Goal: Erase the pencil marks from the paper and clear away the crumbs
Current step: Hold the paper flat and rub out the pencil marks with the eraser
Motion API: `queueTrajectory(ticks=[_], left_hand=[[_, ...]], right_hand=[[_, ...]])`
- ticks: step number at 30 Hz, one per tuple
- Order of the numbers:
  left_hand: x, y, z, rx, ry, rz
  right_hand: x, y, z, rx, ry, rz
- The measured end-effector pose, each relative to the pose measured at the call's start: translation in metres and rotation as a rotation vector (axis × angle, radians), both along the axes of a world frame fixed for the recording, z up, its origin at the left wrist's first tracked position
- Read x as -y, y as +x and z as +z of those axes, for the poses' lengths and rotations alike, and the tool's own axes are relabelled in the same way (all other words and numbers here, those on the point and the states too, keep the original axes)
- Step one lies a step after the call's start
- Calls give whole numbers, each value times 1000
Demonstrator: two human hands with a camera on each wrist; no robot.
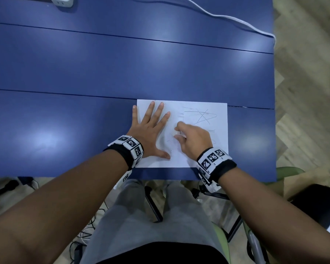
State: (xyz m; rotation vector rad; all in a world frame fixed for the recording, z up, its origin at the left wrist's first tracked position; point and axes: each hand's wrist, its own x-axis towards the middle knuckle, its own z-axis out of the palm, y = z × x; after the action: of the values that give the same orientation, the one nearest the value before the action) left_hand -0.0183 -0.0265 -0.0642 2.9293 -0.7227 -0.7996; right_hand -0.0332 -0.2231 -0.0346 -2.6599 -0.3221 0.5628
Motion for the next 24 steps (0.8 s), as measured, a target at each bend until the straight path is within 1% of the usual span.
queueTrajectory(ticks=[3,6,9,13,16,19,22,24], left_hand=[[-1,0,1,0,4,-1],[0,-1,0,5,17,-3],[0,0,1,1,5,7],[0,0,2,-6,2,7],[-1,0,1,-2,6,5],[-3,0,3,24,-11,20],[-3,-8,4,61,-32,-43],[-4,-13,3,16,-52,-65]], right_hand=[[-1,-6,-2,18,29,-37],[-1,-22,0,-40,50,21],[0,-13,-2,-24,34,36],[-3,-6,-5,6,13,-48],[-2,-13,-5,-24,12,-30],[-1,-6,-4,-23,17,-26],[-4,2,-3,-13,5,-49],[-6,6,-3,-16,13,-71]])
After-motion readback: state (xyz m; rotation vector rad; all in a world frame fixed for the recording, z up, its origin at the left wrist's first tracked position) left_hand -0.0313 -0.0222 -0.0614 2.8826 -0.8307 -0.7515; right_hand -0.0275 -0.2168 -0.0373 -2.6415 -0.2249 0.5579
